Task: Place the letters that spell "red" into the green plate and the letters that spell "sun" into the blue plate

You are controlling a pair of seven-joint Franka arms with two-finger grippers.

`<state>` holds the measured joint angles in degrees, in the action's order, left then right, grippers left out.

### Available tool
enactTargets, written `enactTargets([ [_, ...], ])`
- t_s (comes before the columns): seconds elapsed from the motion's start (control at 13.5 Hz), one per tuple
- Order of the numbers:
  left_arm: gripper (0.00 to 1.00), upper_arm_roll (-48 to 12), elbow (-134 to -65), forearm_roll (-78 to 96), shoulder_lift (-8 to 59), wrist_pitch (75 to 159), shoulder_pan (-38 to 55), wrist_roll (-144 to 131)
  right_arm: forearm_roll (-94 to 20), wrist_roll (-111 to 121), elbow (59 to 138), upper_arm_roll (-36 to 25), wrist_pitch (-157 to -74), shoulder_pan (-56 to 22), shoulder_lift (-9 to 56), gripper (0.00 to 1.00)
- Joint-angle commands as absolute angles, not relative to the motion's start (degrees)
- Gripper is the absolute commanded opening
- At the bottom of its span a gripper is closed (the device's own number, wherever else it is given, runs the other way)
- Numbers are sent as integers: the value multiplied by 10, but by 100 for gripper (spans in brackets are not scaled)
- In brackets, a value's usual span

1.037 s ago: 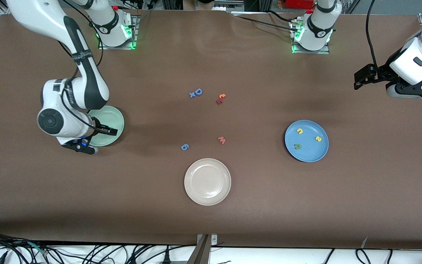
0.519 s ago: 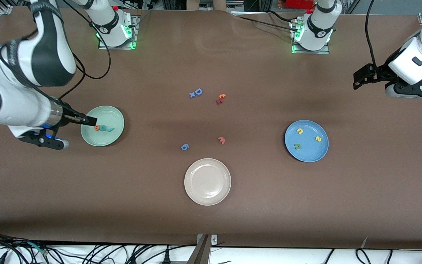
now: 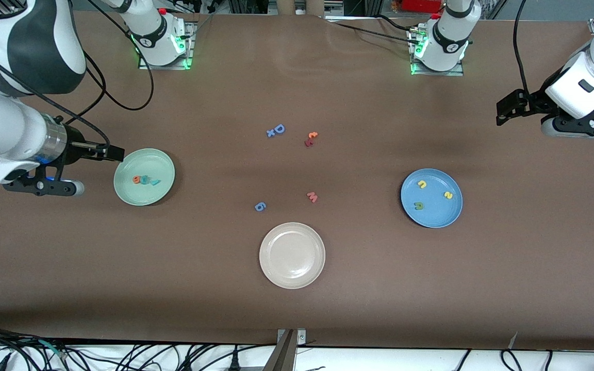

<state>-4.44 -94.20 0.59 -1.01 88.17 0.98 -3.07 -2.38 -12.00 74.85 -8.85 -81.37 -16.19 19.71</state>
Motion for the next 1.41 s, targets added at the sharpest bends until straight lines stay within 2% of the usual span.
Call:
enactTargets([
  [0.0,100,-50,-947,11,-21,878,2,-24,-20,-94,758,-71,-831,-133,190,99],
  [0.22,100,-50,-947,11,-21,878,2,-24,15,-81,760,45,-840,-33,189,100],
  [0.52,100,-49,-947,12,-21,878,2,-24,23,-61,824,54,-900,-13,152,99],
  [1.33,100,-49,-947,12,-21,878,2,-24,18,-103,812,54,-895,-18,160,100],
])
